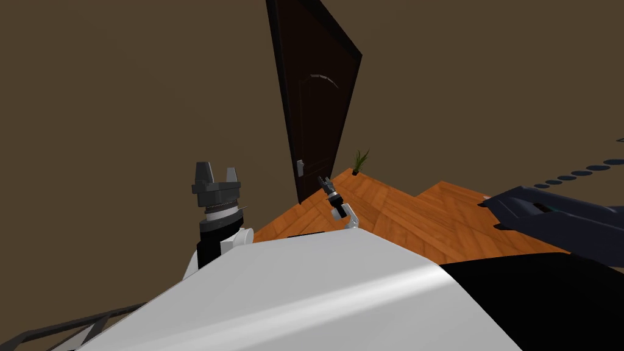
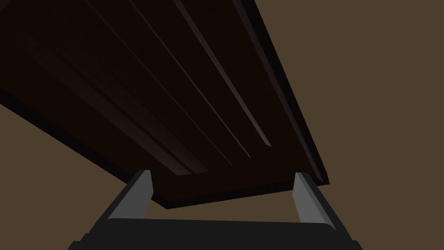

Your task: Pull the door open

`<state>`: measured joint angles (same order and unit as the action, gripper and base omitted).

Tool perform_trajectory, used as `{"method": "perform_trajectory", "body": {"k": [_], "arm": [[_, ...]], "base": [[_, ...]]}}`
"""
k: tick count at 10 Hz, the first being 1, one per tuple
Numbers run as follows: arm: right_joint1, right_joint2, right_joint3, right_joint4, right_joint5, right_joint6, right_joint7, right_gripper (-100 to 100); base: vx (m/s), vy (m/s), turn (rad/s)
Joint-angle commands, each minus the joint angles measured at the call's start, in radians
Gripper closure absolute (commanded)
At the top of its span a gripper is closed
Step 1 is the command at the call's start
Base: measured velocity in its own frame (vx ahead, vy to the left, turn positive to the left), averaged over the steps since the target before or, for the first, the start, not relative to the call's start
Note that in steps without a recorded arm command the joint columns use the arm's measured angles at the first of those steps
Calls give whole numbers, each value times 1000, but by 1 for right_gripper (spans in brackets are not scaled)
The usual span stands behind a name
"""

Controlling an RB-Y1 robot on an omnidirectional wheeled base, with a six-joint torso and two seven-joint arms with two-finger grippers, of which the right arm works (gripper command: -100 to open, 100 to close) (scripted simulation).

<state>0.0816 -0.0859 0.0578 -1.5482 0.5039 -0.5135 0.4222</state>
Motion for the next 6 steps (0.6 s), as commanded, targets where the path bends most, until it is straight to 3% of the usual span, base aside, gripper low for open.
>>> {"method": "perform_trajectory", "body": {"k": [1, 5, 6], "arm": [[-29, 3, 11, 49, 40, 5, 36, -100], [-79, 11, 23, 134, 98, 7, 88, -100], [-103, 16, 28, 174, 125, 8, 113, -100]], "base": [[146, -51, -5], [116, -27, 0], [130, -23, -1]]}}
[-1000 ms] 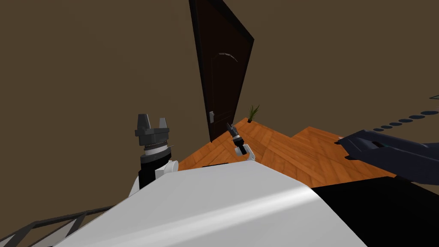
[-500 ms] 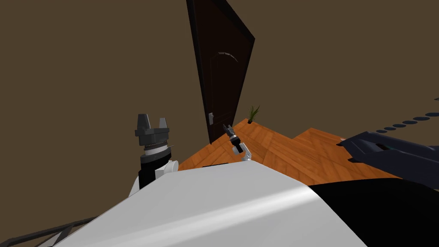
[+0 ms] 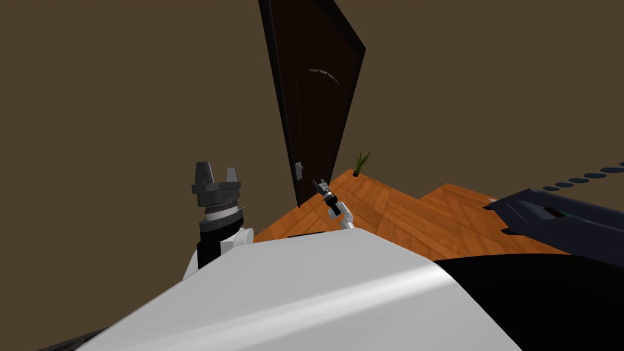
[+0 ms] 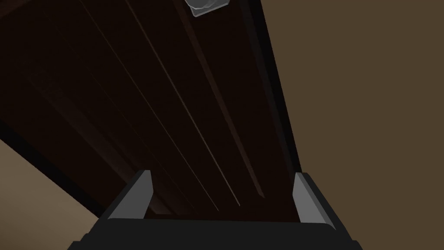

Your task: Pull the door open

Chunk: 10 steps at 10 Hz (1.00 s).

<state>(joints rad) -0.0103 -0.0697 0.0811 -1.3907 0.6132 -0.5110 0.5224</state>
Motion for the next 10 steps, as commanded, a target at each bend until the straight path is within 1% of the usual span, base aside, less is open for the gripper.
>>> {"method": "perform_trajectory", "body": {"k": [1, 8, 10], "arm": [[-23, 3, 8, 36, 29, 5, 25, -100], [-99, 25, 26, 166, 118, 8, 105, -100], [-135, 40, 35, 228, 160, 9, 144, -100]], "base": [[145, -25, 0], [95, -26, 0], [138, -33, -1]]}}
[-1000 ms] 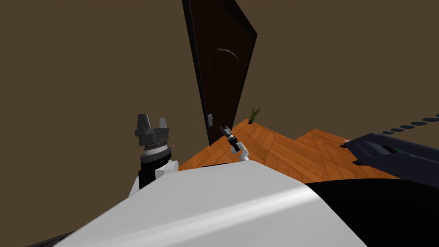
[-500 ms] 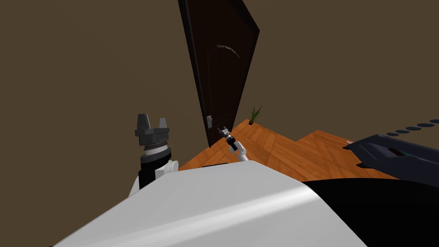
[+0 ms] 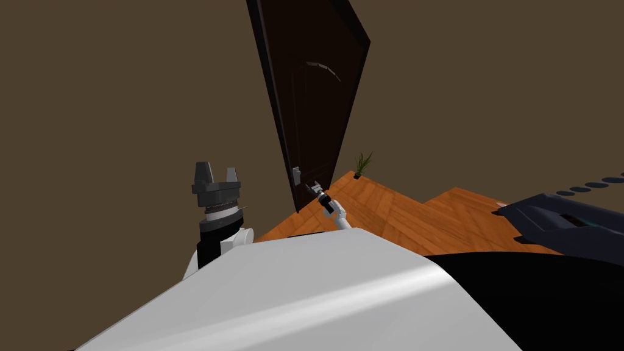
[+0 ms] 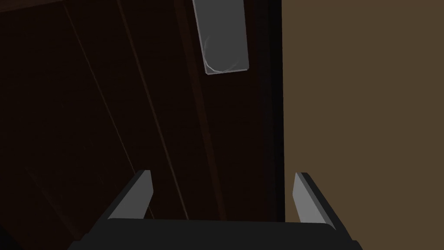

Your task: Pull the door open

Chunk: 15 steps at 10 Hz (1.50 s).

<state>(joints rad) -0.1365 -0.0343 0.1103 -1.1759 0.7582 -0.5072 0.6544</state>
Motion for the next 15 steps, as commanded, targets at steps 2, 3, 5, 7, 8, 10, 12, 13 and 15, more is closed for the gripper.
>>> {"method": "perform_trajectory", "body": {"k": [2, 3, 5, 7, 8, 10, 12, 13, 15], "arm": [[-33, 16, 11, 53, 41, 6, 36, -100], [-47, 23, 15, 78, 58, 6, 51, -100], [-64, 33, 19, 106, 77, 7, 69, -100], [-82, 46, 23, 138, 99, 7, 89, -100], [-74, 42, 24, 123, 94, 11, 80, -100], [-81, -6, -1, 150, 78, -23, 68, -100], [-88, -48, -25, 174, 62, -54, 55, -100], [-91, -72, -39, 188, 53, -73, 48, -100], [-95, -96, -53, 202, 44, -91, 40, -100]], "base": [[136, -23, -1], [125, -25, 2], [110, -32, -1], [87, -13, -1], [42, -3, 2], [-2, 97, 78], [30, 208, 67], [85, 215, 69], [88, 157, 61]]}}
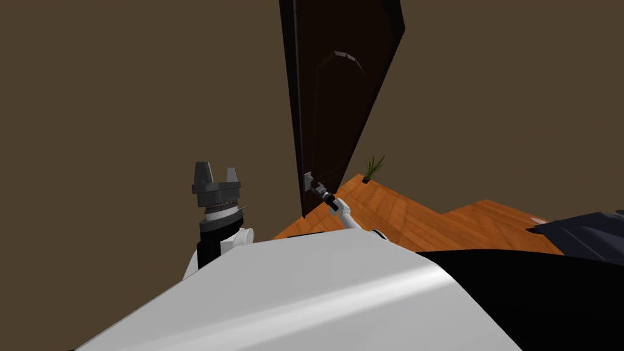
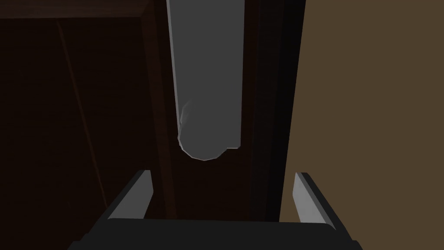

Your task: Pull the door open

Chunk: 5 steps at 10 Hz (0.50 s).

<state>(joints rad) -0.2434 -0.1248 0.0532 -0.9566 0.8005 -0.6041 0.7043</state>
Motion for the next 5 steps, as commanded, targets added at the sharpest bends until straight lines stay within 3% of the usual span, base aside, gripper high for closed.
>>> {"method": "perform_trajectory", "body": {"k": [1, 3, 5], "arm": [[8, -30, -11, -3, -8, -14, -18, -100], [2, -65, -32, 19, -22, -42, -30, -100], [2, -65, -32, 19, -22, -42, -30, -100]], "base": [[69, 110, 75], [88, 121, 71], [34, 61, 9]]}}
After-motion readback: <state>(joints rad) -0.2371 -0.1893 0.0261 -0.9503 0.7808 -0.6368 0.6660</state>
